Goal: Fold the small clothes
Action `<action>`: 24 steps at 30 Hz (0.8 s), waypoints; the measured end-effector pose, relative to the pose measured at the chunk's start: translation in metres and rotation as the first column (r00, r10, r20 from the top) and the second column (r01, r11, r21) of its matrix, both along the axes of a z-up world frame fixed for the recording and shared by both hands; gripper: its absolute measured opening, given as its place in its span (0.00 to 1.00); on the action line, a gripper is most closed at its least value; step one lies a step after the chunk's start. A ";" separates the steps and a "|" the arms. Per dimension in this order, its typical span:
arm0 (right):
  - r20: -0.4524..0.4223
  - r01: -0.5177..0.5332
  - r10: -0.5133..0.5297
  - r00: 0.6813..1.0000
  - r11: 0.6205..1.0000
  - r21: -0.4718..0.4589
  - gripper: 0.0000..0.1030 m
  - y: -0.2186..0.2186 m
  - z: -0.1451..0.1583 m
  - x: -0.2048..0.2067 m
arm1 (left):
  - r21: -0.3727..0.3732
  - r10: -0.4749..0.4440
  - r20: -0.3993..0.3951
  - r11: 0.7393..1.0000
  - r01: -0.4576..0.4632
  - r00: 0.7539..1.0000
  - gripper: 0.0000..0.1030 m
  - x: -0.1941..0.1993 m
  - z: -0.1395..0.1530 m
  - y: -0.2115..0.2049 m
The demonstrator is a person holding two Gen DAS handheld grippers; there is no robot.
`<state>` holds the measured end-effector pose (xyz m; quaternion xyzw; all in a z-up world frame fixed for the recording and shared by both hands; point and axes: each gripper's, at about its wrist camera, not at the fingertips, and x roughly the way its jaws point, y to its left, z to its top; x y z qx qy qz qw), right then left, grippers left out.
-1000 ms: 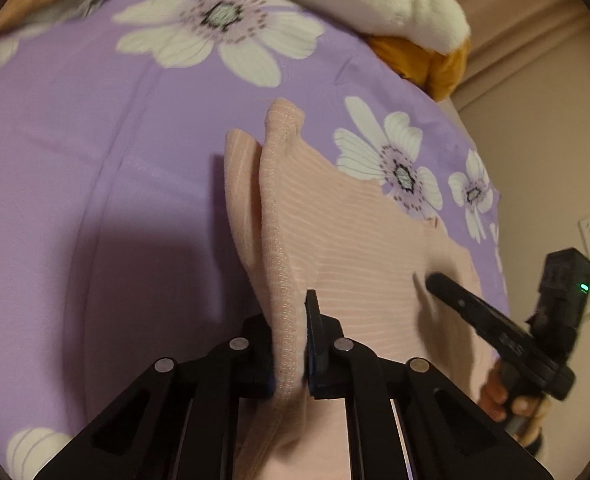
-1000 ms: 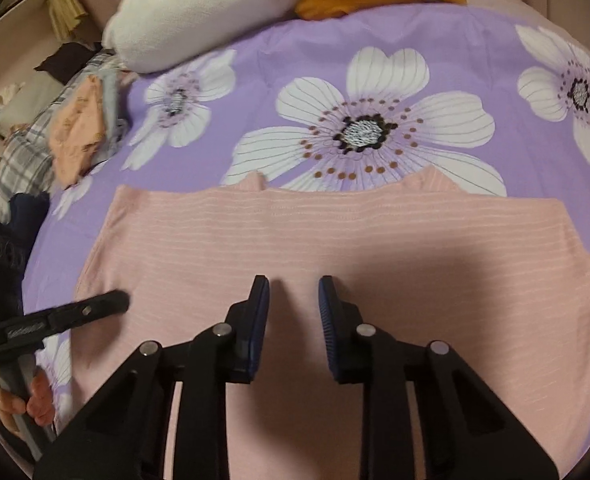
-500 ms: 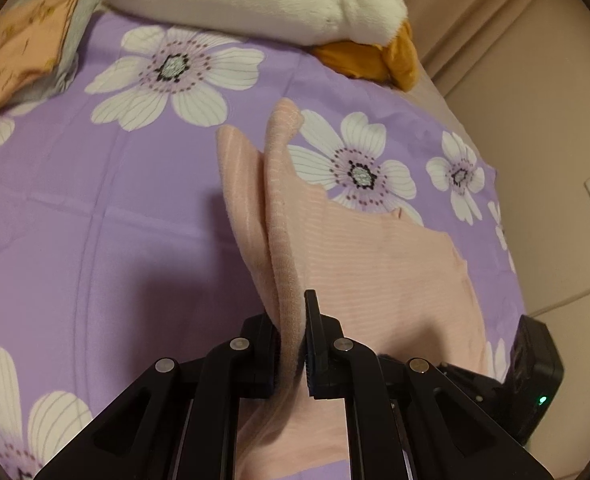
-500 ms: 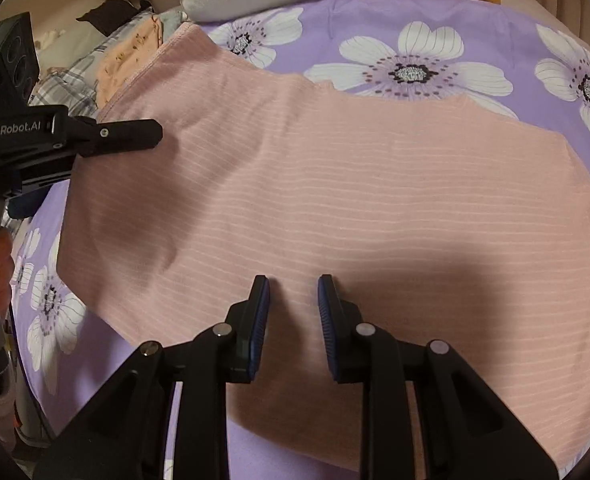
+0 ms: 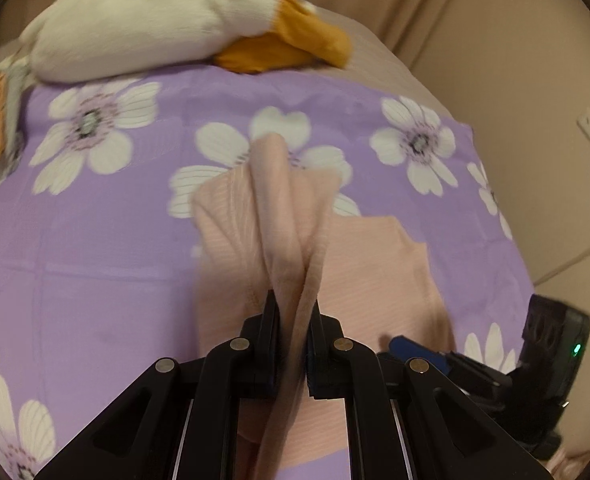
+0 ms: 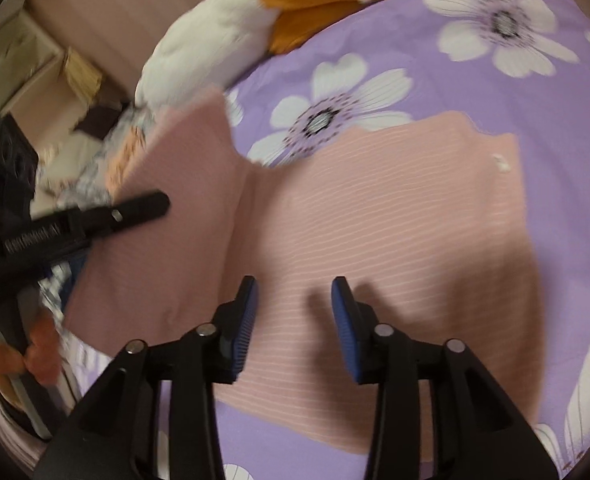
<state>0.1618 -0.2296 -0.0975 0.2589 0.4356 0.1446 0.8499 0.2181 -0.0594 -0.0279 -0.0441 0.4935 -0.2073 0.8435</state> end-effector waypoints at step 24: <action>-0.115 0.019 -0.003 0.993 0.990 0.137 0.10 -0.002 -0.024 0.074 | -0.032 -0.046 -0.114 0.999 0.043 0.992 0.08 -0.021 -0.021 0.010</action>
